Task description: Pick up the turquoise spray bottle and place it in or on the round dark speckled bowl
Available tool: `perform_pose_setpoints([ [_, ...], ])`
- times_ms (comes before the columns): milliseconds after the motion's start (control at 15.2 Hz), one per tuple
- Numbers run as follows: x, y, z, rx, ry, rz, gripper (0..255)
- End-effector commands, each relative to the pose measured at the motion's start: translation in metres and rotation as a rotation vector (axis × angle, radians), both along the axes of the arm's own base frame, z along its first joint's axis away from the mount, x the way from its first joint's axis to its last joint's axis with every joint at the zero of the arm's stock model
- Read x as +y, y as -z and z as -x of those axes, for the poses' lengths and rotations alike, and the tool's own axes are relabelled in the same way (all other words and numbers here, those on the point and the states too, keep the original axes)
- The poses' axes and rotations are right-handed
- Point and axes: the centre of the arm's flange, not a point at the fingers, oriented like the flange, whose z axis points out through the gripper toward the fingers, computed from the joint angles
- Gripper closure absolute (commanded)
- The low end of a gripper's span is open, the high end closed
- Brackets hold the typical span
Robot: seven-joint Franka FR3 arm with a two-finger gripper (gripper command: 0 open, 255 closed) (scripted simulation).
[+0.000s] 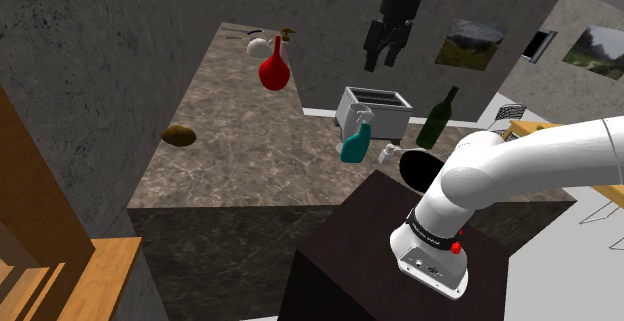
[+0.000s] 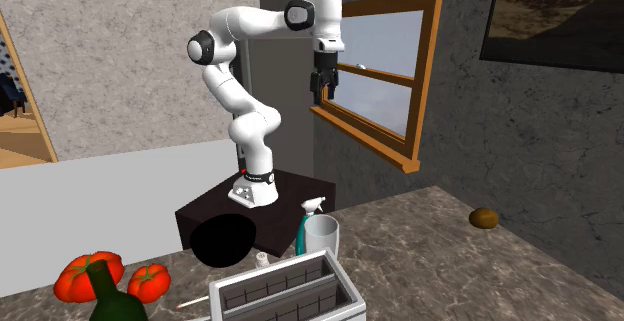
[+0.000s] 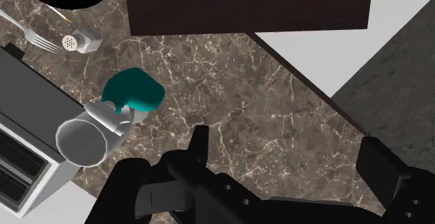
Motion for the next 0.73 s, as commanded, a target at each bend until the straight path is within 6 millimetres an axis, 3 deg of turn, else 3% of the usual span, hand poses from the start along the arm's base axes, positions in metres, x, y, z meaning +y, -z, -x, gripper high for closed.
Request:
perform_pose_setpoints([
  [0, 0.0, 0.0, 0.0, 0.0, 0.0, 0.0, 0],
  [660, -0.097, 0.085, -0.003, -0.011, -0.33, 0.017, 0],
])
